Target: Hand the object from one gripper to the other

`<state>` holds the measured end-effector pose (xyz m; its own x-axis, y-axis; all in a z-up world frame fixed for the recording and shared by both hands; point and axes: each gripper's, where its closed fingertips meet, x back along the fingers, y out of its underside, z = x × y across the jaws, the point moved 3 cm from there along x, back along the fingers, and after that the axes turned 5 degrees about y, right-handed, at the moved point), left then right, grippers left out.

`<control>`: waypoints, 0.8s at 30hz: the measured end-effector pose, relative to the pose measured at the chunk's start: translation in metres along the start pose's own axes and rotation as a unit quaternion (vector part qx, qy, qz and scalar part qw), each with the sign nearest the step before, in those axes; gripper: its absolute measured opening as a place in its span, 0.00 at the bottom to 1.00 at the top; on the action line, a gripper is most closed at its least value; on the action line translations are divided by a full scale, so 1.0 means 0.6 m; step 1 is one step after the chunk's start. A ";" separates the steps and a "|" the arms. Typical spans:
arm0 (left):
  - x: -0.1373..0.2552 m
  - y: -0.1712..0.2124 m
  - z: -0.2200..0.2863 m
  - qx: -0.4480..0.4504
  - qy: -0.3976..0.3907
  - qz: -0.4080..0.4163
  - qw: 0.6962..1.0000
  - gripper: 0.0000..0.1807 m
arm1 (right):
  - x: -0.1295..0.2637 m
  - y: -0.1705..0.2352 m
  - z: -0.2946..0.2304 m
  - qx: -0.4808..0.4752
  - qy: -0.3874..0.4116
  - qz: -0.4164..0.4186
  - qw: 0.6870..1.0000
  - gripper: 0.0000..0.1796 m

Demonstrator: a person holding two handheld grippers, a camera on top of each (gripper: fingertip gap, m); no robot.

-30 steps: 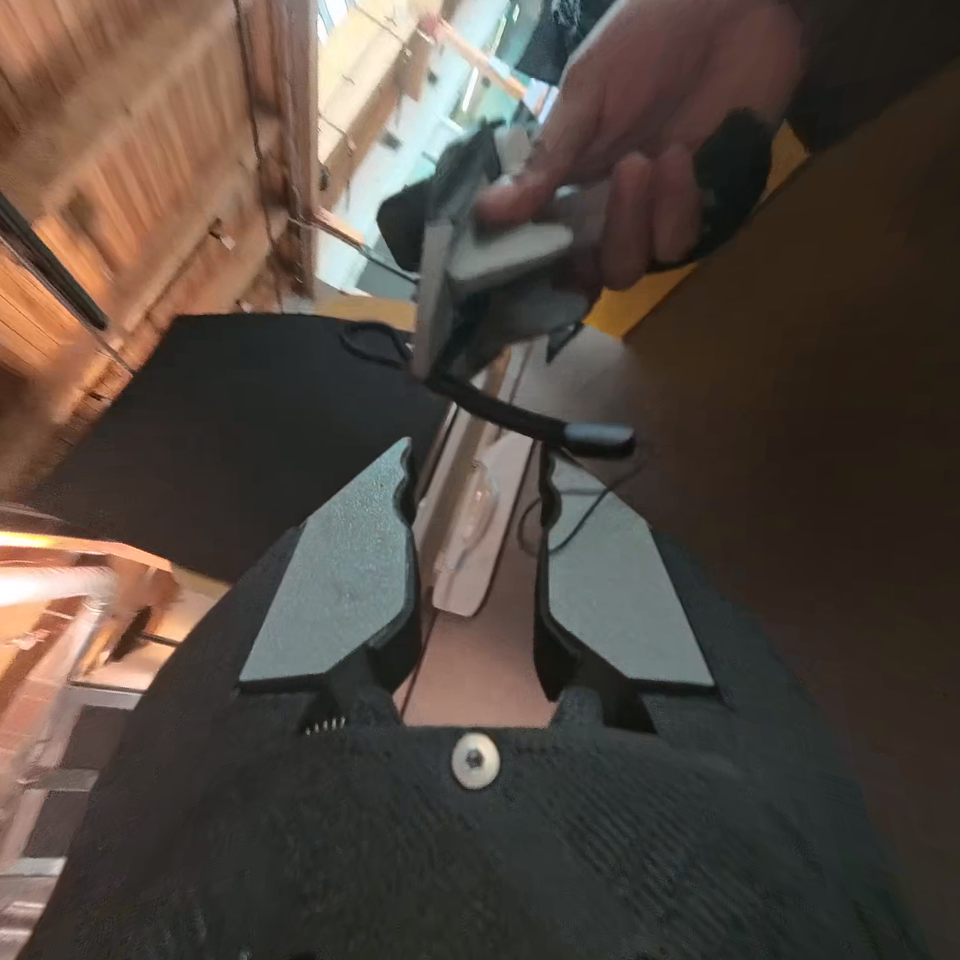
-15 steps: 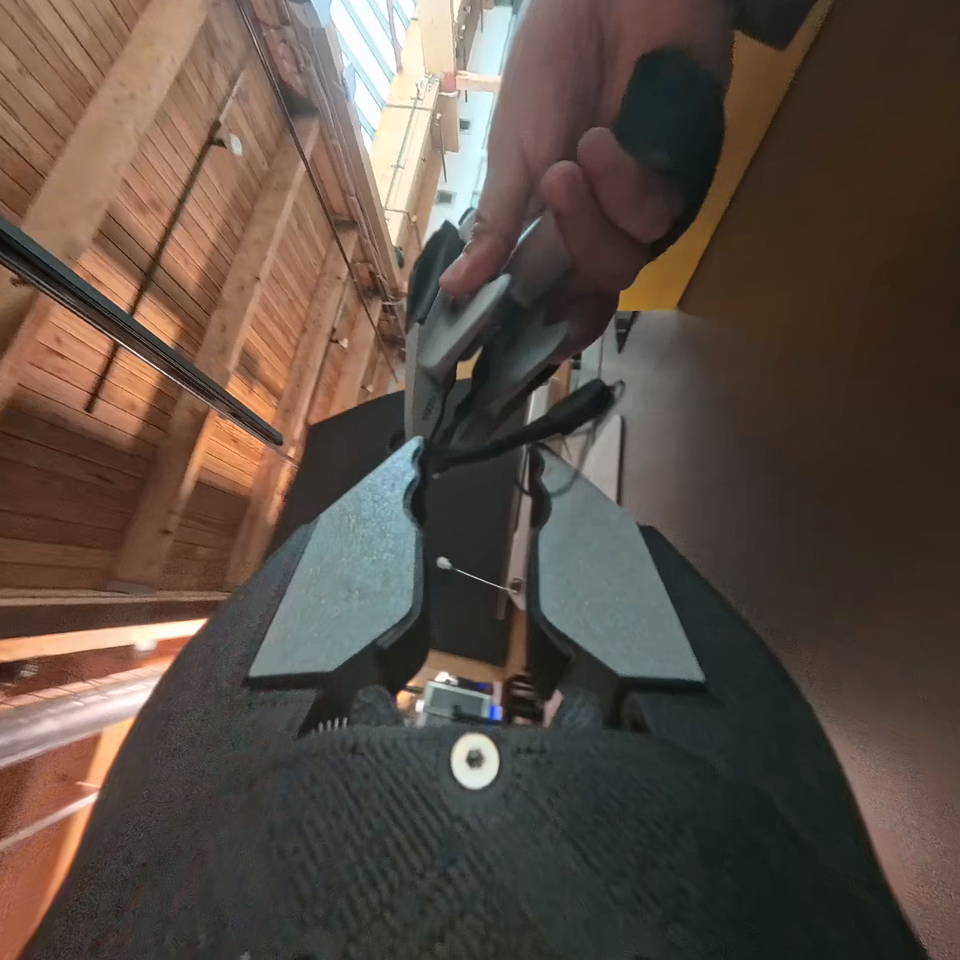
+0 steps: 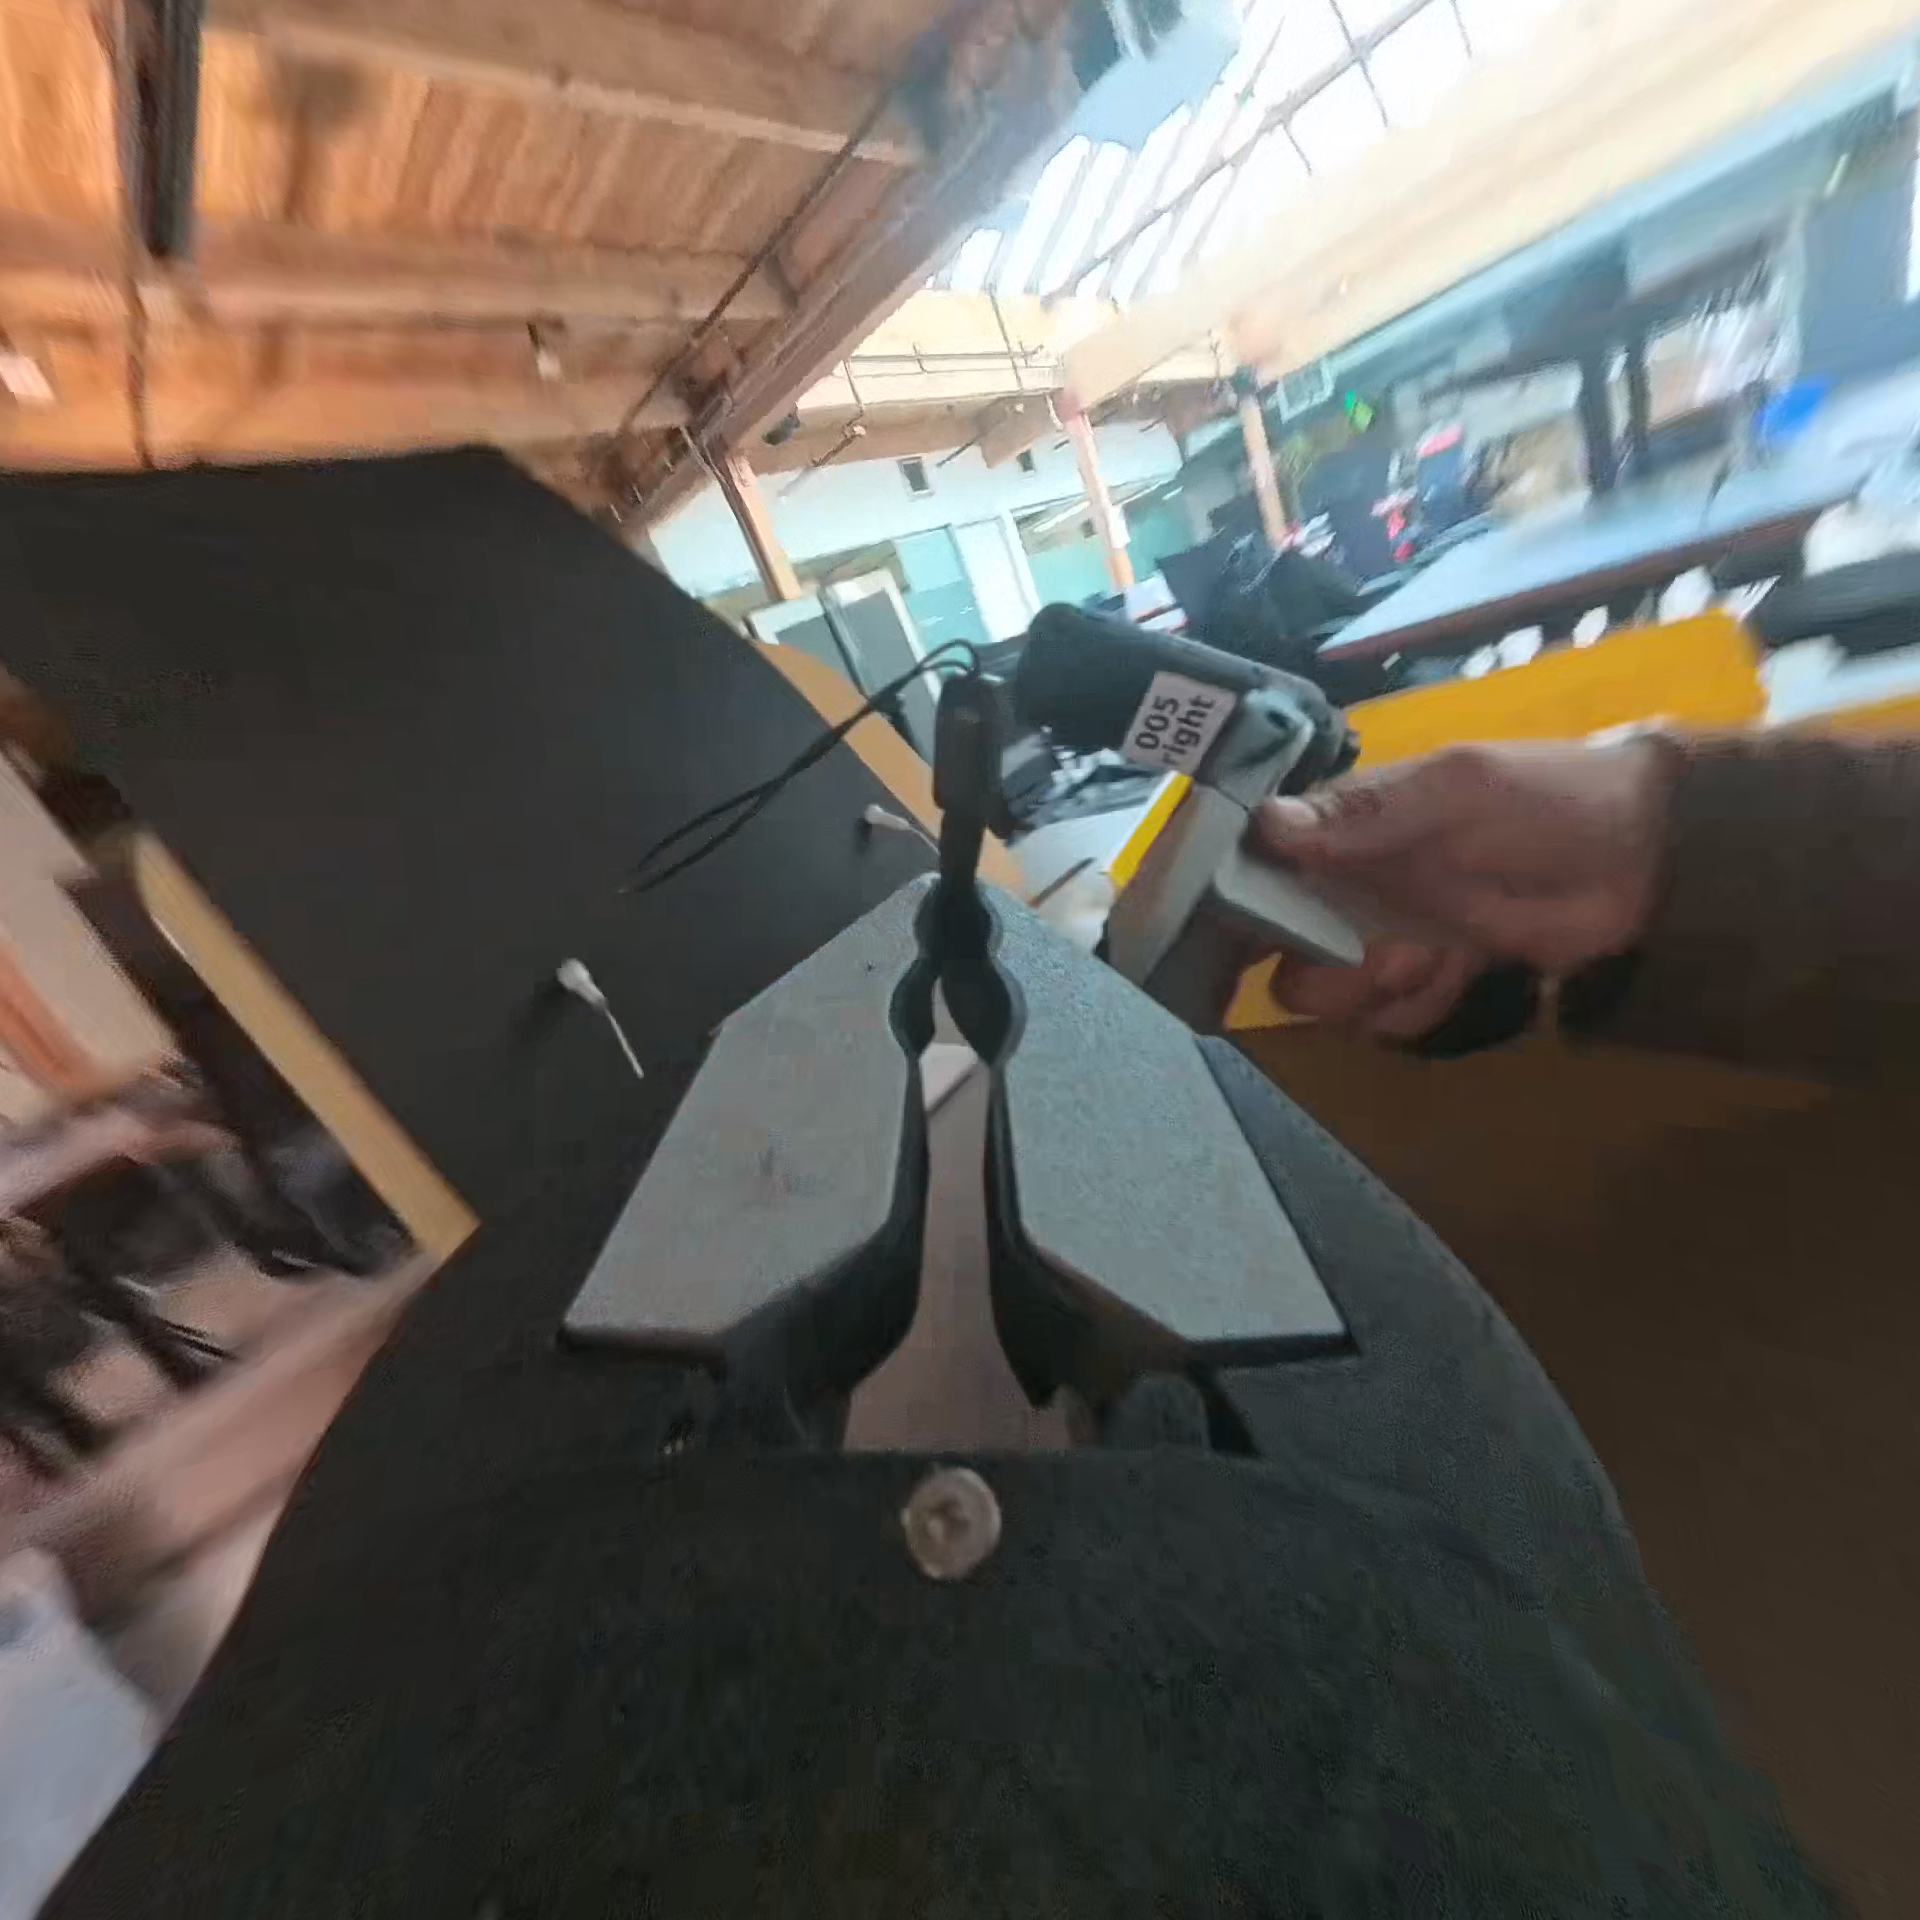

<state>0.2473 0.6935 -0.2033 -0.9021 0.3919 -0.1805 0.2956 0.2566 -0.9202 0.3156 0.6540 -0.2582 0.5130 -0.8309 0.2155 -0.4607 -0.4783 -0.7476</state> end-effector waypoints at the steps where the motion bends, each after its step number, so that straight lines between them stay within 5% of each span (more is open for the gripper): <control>1: 0.000 0.007 -0.011 0.058 0.004 -0.004 0.998 0.00 | 0.000 -0.002 -0.003 0.027 0.009 0.000 1.000 0.40; 8: -0.004 0.027 -0.014 0.271 0.093 0.009 0.958 0.00 | -0.024 -0.003 -0.060 0.213 0.021 0.014 0.977 0.40; 10: -0.005 0.024 -0.009 0.302 0.109 0.021 0.947 0.00 | -0.034 0.003 -0.059 0.247 0.048 0.008 0.968 0.31; 13: -0.005 0.025 -0.015 0.325 0.106 0.028 0.939 0.00 | -0.037 0.012 -0.042 0.275 0.094 -0.020 0.957 0.01; 16: -0.004 0.050 -0.027 0.321 0.073 -0.014 0.944 0.03 | -0.021 -0.004 -0.019 0.301 0.170 -0.005 0.938 0.01; 21: -0.001 0.101 -0.052 0.253 -0.013 -0.117 0.960 0.26 | 0.018 -0.024 0.041 0.371 0.364 -0.021 0.854 0.01; 24: 0.000 0.115 -0.053 0.141 -0.048 -0.172 0.974 0.29 | 0.028 -0.021 0.066 0.426 0.452 -0.069 0.781 0.01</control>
<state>0.2777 0.7391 -0.2559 -0.9616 0.2388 0.1355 -0.1146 0.0991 -0.9885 0.3588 0.6571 -0.2703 -0.3833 -0.8333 0.3984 0.3996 -0.5385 -0.7419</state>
